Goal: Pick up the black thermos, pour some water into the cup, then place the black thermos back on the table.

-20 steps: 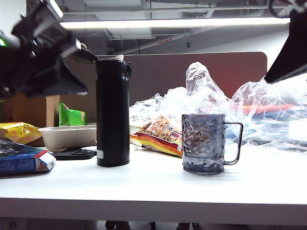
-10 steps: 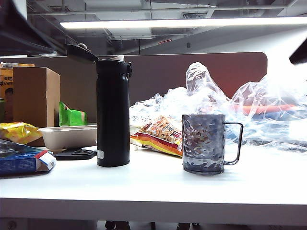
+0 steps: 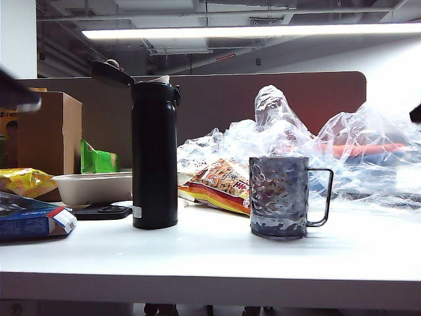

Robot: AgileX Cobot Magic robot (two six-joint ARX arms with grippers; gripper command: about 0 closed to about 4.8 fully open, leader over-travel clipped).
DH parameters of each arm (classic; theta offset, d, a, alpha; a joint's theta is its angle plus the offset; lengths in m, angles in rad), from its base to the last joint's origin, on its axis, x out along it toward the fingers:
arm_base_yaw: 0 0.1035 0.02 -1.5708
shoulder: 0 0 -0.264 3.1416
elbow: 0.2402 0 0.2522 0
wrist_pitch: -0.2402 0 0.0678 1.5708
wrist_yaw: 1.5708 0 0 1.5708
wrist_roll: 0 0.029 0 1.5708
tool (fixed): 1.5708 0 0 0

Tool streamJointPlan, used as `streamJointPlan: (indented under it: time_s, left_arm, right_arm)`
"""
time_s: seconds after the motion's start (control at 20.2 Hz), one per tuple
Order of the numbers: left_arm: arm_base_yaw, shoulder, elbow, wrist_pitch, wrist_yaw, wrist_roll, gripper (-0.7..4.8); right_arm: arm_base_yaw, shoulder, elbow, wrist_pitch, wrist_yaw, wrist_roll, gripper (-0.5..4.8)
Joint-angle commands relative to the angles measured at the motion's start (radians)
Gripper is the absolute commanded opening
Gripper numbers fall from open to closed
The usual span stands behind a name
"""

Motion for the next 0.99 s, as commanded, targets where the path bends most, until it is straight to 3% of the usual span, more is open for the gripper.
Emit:
streamJointPlan:
  time_s: [0.05,0.3,0.99]
  left_arm:
    - [0.002,-0.013,-0.051,0.010,-0.011,-0.003,-0.05]
    - [0.002,-0.013,-0.108,0.040,-0.010,-0.005,-0.05]
    - [0.002,-0.013,-0.110,-0.011,-0.006,-0.025,-0.05]
  right_arm:
    - [0.000,-0.022,-0.072,0.104,0.009,0.019,-0.06]
    - [0.000,-0.023,-0.156,0.137,0.010,0.104,-0.06]
    - [0.000,-0.030,-0.156,0.118,0.024,0.107,0.26]
